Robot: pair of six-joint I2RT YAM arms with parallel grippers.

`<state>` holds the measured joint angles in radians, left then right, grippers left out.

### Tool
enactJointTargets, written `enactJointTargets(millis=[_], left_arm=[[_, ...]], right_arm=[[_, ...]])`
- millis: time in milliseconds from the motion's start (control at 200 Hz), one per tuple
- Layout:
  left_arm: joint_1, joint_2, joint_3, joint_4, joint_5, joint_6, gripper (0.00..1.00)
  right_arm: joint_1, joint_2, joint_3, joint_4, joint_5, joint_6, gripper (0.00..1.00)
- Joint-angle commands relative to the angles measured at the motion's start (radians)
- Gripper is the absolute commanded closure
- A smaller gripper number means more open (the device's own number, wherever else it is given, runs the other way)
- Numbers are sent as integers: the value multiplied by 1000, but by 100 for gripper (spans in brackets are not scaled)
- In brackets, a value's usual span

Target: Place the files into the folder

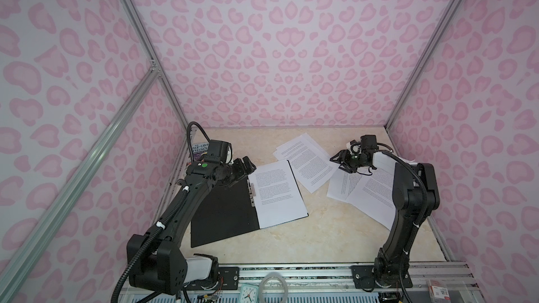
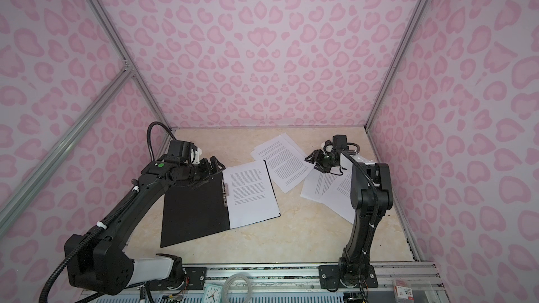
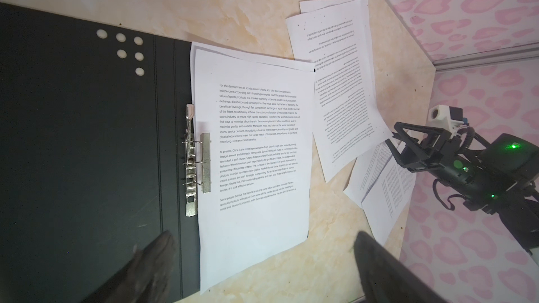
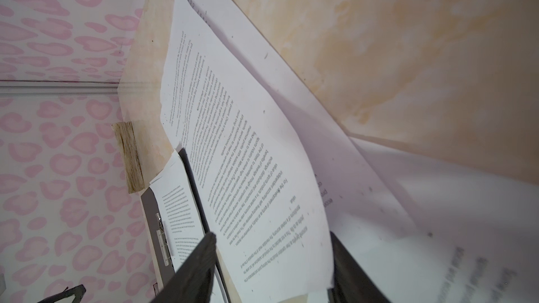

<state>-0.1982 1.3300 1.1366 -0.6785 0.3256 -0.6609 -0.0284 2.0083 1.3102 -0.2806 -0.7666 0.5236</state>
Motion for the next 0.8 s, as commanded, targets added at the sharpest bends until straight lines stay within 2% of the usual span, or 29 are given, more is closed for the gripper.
enactJointTargets(millis=[0, 120, 280, 445, 505, 635, 795], left_arm=[[1, -12, -3, 4, 3, 1, 3], [0, -16, -6, 5, 0, 0, 3], [1, -22, -12, 5, 0, -2, 3], [1, -28, -14, 5, -2, -3, 3], [0, -29, -14, 8, 2, -5, 3], [1, -23, 3, 7, 28, -18, 3], [1, -24, 14, 30, 60, -51, 3]], right_arm=[[10, 21, -2, 16, -17, -2, 43], [34, 21, -1, 12, -1, -19, 45], [59, 14, -40, 75, 11, 21, 46], [78, 4, -75, 124, 41, 55, 52], [83, 3, -86, 137, 60, 61, 58], [87, -7, -99, 165, 81, 65, 79], [88, -37, -95, 182, 96, 67, 93]])
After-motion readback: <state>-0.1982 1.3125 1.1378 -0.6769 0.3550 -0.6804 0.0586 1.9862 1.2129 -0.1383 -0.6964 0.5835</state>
